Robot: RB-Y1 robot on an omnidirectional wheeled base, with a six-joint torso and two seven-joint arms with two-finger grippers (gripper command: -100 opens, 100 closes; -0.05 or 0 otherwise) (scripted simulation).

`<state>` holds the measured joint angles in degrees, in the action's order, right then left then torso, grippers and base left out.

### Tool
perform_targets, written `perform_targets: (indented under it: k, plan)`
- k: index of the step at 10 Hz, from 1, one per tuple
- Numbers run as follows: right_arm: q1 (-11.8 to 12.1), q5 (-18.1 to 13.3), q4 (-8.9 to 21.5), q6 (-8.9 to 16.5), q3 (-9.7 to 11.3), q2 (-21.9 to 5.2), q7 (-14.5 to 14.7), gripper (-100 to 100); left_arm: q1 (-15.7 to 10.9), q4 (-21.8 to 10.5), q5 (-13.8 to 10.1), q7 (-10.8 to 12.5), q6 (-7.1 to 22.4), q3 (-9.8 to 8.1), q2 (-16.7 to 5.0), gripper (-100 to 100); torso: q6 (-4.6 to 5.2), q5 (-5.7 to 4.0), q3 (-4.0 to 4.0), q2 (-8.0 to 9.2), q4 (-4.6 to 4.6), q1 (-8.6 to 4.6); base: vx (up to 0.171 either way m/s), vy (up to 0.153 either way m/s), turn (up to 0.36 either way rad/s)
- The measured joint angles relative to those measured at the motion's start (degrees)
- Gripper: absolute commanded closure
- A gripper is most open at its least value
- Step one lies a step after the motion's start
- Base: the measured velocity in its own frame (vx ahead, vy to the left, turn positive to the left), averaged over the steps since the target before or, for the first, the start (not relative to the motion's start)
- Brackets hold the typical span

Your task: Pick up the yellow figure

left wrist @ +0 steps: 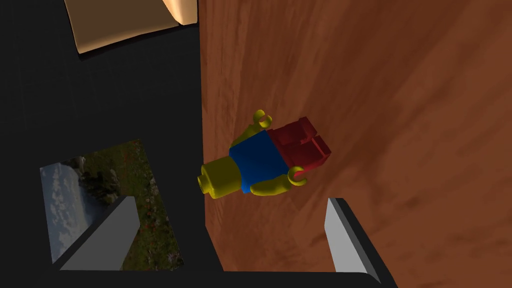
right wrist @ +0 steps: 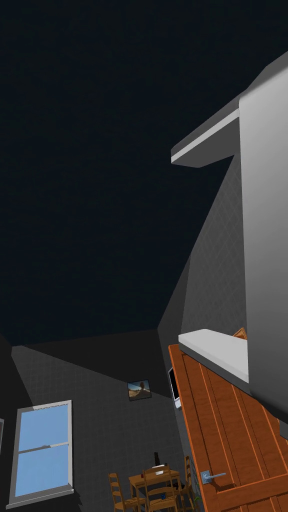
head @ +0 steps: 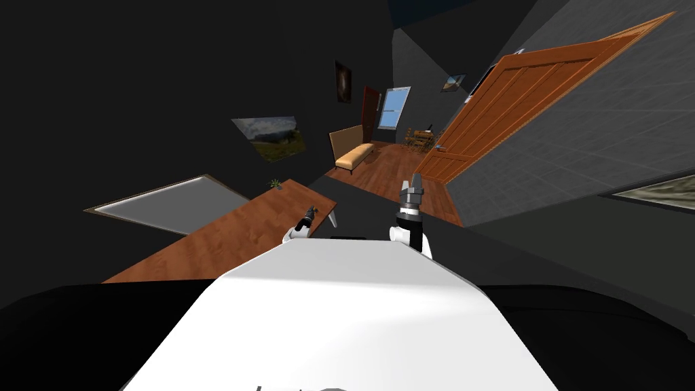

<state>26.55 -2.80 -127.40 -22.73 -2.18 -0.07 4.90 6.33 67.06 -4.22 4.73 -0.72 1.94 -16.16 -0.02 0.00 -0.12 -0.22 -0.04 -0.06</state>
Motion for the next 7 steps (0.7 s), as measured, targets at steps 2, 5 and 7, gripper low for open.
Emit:
perform_targets:
  k: [2,5,7]
  plan:
    - [0.00,0.00,0.00,0.00,0.00,0.00,0.00,0,0.00,-0.12,0.01,0.00,-0.06,0.02,0.03,-100,0.00,0.00,0.08,0.13,0.03,0.02,0.031,0.007,-0.003]
    - [0.00,0.00,0.00,0.00,0.00,0.00,0.00,0,-0.37,-1.84,0.34,-0.37,-1.44,-0.29,0.76,100,0.00,0.02,-0.02,-0.03,-0.01,0.11,0.047,0.019,-0.004]
    - [0.00,0.00,0.00,0.00,0.00,0.00,0.00,0,-0.35,-1.85,0.33,-0.36,-1.39,-0.28,0.76,100,0.01,-0.01,0.10,0.15,0.06,0.03,0.003,0.001,-0.002]
